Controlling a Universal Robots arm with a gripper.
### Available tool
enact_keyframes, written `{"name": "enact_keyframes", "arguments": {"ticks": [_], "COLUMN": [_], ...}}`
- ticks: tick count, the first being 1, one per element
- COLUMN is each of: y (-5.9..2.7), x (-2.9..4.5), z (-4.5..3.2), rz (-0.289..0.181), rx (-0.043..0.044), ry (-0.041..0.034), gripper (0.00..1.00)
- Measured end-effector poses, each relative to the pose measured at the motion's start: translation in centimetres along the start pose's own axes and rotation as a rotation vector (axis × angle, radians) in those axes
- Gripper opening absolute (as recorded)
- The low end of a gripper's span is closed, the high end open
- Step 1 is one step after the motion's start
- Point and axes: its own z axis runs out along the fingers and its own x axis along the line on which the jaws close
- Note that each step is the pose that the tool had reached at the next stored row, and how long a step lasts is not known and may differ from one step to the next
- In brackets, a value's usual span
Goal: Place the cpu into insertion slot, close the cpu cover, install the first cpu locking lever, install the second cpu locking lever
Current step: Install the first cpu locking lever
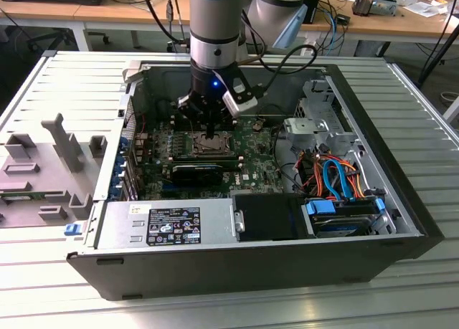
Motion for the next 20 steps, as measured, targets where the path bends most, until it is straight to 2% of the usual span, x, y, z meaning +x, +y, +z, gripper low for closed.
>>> {"name": "enact_keyframes", "arguments": {"ticks": [20], "y": [0.01], "x": [0.00], "z": [-0.39], "rz": [0.000], "rx": [-0.0001], "ry": [-0.0001], "gripper": [0.11]}}
